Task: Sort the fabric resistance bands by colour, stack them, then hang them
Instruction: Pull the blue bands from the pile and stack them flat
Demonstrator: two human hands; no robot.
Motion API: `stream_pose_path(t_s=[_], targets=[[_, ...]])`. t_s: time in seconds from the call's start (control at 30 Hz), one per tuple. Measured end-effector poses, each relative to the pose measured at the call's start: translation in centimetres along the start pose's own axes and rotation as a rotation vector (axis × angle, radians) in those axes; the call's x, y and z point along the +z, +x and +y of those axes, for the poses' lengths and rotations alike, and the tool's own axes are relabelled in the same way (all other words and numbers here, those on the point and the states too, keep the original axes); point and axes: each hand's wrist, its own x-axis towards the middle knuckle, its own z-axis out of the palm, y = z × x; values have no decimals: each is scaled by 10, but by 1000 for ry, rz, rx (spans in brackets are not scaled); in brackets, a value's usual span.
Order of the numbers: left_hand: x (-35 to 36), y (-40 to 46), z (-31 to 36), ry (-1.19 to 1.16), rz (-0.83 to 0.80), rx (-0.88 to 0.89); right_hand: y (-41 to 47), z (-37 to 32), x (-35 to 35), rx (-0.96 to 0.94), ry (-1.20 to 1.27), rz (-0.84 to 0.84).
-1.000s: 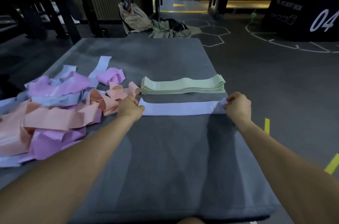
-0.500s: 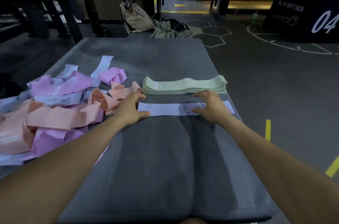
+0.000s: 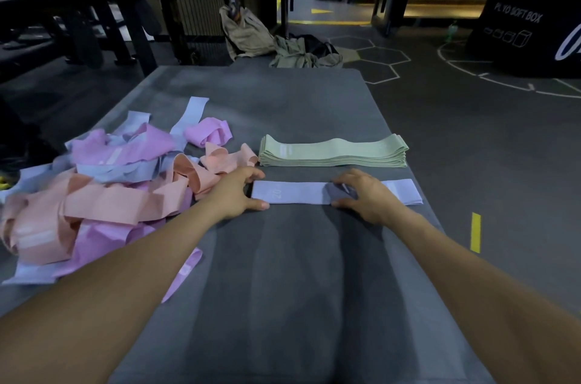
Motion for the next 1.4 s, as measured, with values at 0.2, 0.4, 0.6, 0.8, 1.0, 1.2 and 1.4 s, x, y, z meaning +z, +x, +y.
stream_pose_path(t_s=[0.2,0.4,0.6,0.8,1.0,1.2,1.4], targets=[[-4,1,-4,-24,-25,-28,-1,-1,1,13,-4,4],[-2,1,-2,-23,-18,-38,-3,-4,1,35,-24,-8],[-4,-11,1,-19,32,20,7,-33,-3,15,-46,3],[-48,-29,-3,52,250,160,38,-113,3,-129,51,60],[-121,-50,-41,189,462,133,70,-201,31,-231,121,48],[-164,-69,-87,223,444,87,91,-271,69,-321,146,17],[-170,-81,-99,90,458,-60,94,-292,85,-299,146,13]])
